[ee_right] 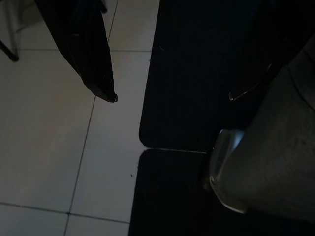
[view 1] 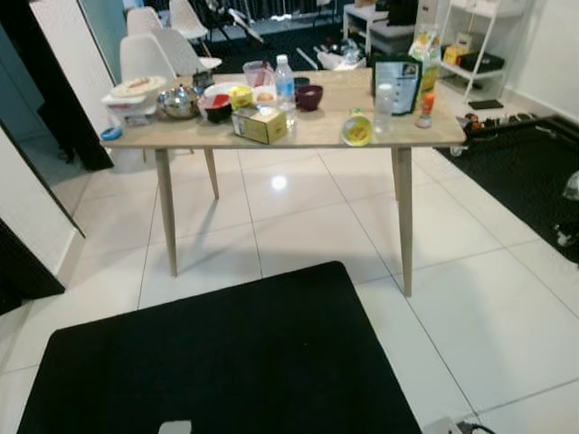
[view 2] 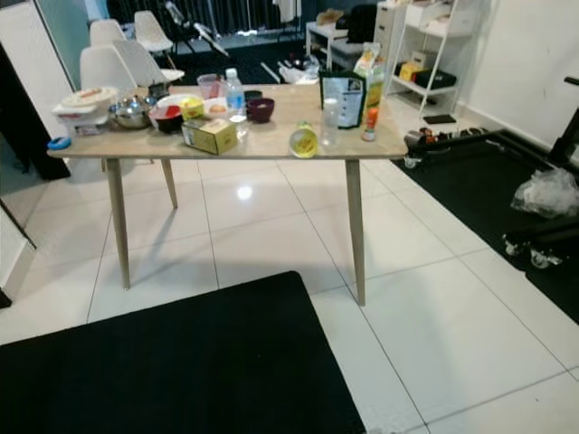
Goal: Restocking fridge
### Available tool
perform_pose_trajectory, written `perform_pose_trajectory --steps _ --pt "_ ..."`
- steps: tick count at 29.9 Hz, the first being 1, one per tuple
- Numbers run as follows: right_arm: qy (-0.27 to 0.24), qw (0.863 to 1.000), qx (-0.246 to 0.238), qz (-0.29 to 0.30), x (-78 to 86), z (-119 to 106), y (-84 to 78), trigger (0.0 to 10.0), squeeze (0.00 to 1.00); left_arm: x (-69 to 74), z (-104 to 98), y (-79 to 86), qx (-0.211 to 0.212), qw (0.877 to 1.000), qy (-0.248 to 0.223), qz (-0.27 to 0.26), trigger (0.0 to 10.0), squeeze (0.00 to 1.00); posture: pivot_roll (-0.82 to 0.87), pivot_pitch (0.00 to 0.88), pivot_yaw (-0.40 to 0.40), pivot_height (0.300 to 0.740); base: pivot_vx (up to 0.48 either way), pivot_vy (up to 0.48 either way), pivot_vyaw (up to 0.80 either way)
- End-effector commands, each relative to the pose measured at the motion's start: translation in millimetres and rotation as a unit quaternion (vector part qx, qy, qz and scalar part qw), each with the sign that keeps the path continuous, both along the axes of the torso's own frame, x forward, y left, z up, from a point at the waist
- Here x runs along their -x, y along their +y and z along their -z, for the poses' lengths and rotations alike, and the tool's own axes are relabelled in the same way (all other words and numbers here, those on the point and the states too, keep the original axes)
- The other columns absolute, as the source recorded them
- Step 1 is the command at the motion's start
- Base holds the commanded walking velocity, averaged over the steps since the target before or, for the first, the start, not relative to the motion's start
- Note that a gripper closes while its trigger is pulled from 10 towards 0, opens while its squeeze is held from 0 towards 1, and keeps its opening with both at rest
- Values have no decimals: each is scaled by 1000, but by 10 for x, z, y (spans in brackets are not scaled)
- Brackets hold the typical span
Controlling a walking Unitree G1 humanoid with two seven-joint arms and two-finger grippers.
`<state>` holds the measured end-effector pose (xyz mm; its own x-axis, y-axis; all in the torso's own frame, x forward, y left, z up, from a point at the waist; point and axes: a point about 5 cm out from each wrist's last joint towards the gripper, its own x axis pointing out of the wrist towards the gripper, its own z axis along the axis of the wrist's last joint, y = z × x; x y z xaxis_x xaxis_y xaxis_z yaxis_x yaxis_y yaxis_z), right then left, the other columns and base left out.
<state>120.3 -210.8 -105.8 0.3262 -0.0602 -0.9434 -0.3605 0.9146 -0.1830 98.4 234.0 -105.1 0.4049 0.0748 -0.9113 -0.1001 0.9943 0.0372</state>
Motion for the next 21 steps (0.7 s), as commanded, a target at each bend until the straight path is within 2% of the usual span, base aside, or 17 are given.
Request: perform_pose_trajectory --steps 1,6,21 --pt "1 1000 -8 2 5 11 56 10000 0 -18 -7 15 -4 1000 -1 0 10000 0 -33 0 12 740 0 0 0" --pt "1 1000 -9 2 8 12 59 10000 0 -20 -7 12 -4 1000 0 4 10000 0 -33 0 14 740 112 0 0" --pt "1 1000 -8 3 14 14 60 10000 0 -15 -5 7 -2 1000 1 9 10000 0 -33 0 13 740 370 0 0"
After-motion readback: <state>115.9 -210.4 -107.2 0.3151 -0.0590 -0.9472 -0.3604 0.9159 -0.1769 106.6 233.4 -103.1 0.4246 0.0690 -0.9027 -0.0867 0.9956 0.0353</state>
